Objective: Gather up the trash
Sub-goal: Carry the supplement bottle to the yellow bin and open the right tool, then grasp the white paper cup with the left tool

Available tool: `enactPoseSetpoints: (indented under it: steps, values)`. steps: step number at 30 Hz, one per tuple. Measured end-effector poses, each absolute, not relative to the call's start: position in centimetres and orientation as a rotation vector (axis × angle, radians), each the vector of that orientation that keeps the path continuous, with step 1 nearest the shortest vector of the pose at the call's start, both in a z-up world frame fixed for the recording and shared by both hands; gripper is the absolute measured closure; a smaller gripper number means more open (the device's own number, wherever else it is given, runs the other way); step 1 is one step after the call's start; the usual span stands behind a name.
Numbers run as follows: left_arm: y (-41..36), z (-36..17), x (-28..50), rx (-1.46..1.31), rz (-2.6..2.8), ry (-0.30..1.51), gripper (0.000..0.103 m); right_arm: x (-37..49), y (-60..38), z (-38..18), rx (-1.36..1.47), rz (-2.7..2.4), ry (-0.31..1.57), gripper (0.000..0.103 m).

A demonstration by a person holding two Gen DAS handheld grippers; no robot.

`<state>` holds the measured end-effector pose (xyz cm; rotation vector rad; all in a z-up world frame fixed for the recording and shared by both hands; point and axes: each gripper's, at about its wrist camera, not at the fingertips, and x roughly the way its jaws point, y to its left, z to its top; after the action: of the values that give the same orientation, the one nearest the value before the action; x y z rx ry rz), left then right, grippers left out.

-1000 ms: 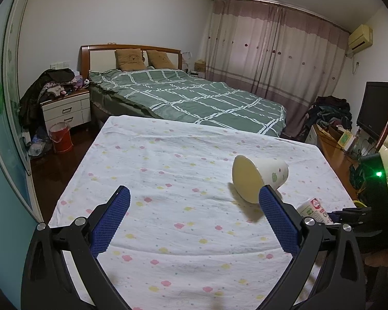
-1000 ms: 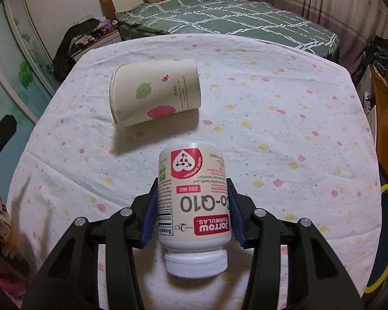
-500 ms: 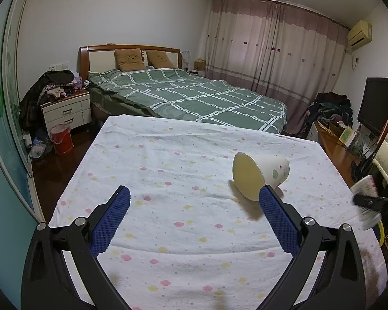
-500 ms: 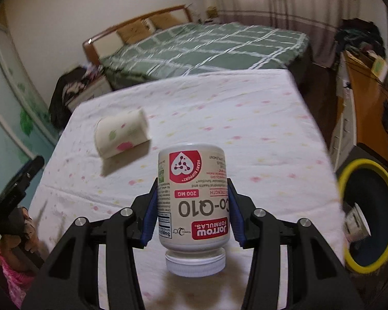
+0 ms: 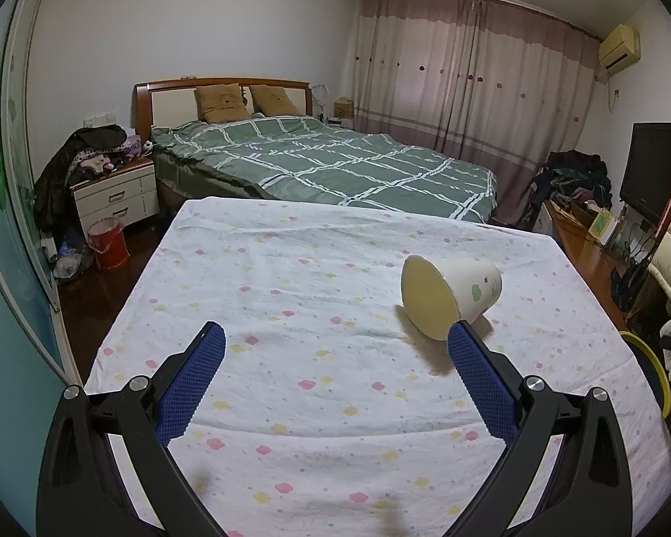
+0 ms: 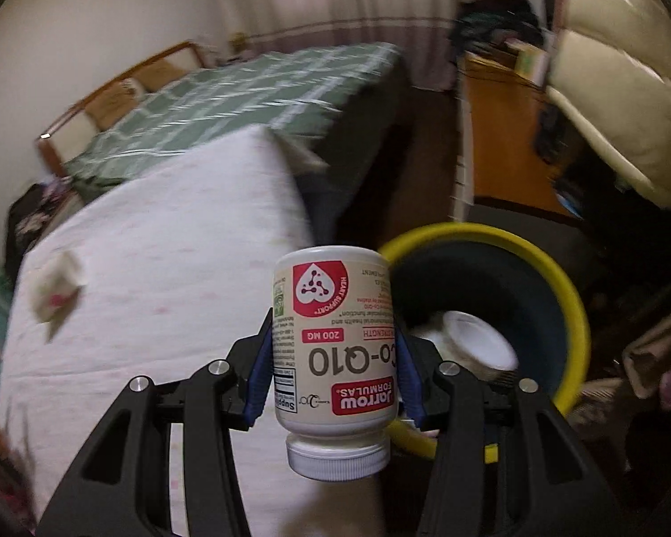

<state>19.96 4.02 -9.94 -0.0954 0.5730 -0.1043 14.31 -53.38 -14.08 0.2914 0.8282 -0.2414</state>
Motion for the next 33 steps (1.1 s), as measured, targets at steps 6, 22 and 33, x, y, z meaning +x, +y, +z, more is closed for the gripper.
enactPoseSetpoints:
  steps: [6, 22, 33]
  values:
    - [3.6, -10.0, 20.0, -0.079, -0.118, 0.577, 0.005, 14.1, -58.0, -17.3, 0.331, -0.352, 0.884, 0.057]
    - [-1.4, -11.5, 21.4, 0.000, -0.314, 0.704, 0.005, 13.5, -58.3, -18.6, 0.336, -0.362, 0.876, 0.033]
    - [-6.7, -10.6, 28.6, 0.203, -0.429, 0.719, 0.005, 13.1, -57.8, -18.1, 0.332, -0.324, 0.870, 0.033]
